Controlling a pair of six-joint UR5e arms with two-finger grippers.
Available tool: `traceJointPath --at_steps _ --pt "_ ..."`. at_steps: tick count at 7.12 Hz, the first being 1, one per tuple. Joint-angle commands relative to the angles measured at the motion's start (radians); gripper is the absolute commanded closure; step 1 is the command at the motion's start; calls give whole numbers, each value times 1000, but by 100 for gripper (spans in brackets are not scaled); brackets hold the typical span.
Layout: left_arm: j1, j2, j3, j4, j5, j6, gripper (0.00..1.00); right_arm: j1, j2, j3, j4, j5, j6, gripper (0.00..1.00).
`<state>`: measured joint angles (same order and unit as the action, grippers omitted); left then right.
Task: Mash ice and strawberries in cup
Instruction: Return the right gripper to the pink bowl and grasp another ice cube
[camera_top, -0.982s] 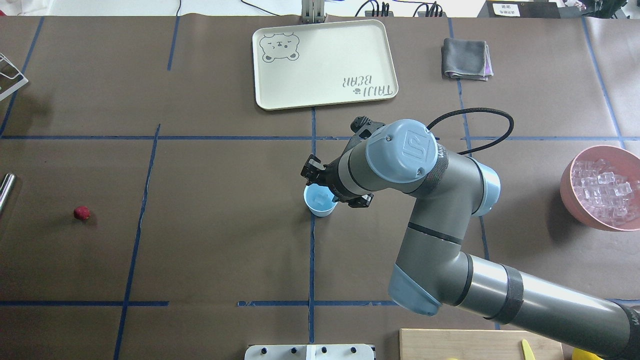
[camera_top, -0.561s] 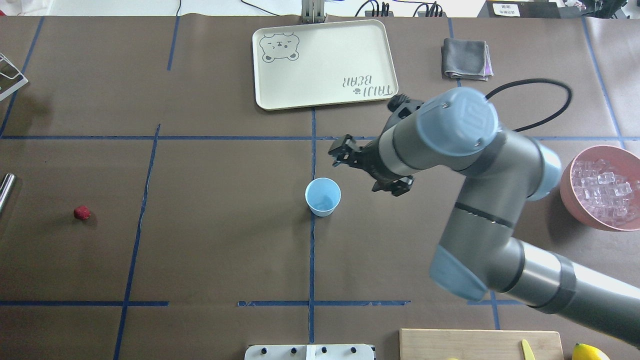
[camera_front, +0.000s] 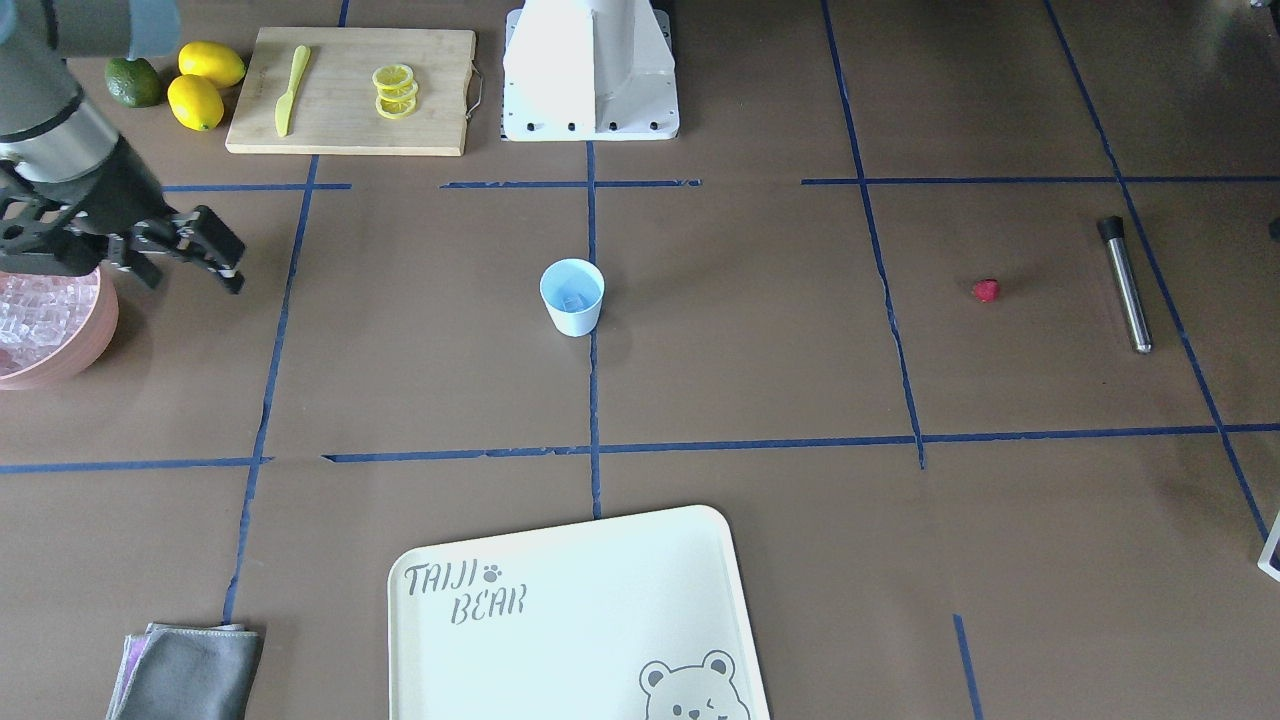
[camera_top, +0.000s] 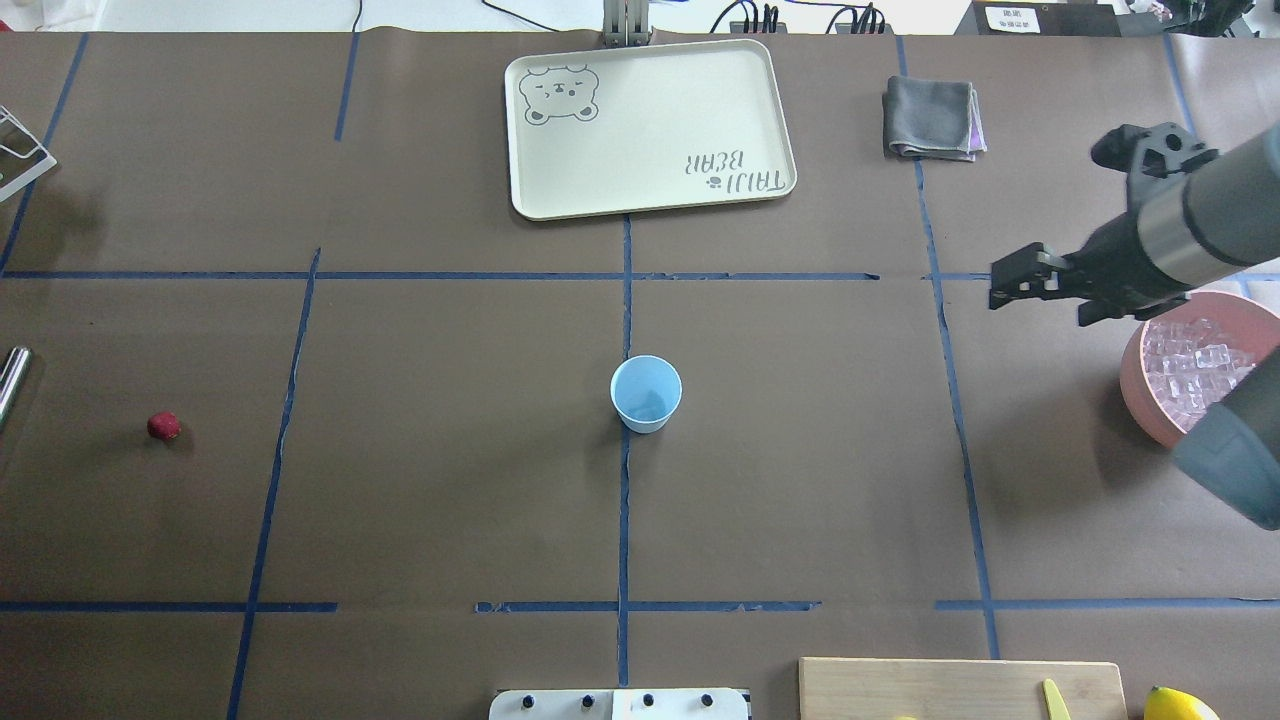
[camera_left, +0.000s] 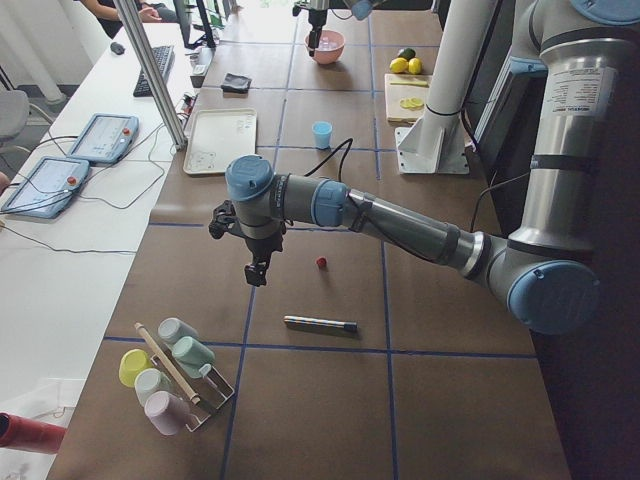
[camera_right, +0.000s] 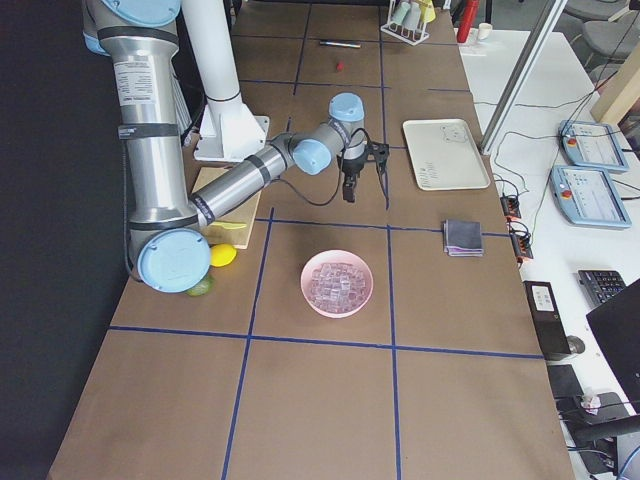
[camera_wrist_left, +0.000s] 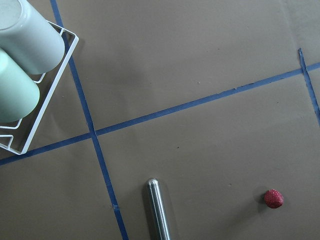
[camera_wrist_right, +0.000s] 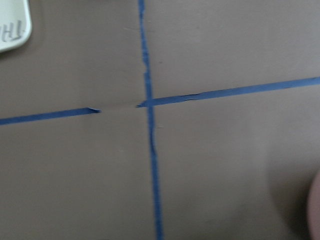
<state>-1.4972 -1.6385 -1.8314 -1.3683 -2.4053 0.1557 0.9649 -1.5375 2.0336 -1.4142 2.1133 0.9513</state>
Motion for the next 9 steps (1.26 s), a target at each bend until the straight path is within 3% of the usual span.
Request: traceJointPath --at_steps 1,3,5,8,9 --pt "0 0 12 0 0 2 0 113 -136 -53 1 -2 -352 0" --pt "0 0 15 0 0 4 0 155 -139 -160 30 -4 -515 0" --pt "0 2 14 0 0 4 0 160 -138 -249 84 -6 -523 1" --pt "0 0 12 0 0 4 0 160 -145 -283 98 2 -519 2" --pt "0 2 8 0 0 4 0 158 -145 -288 98 2 -520 6"
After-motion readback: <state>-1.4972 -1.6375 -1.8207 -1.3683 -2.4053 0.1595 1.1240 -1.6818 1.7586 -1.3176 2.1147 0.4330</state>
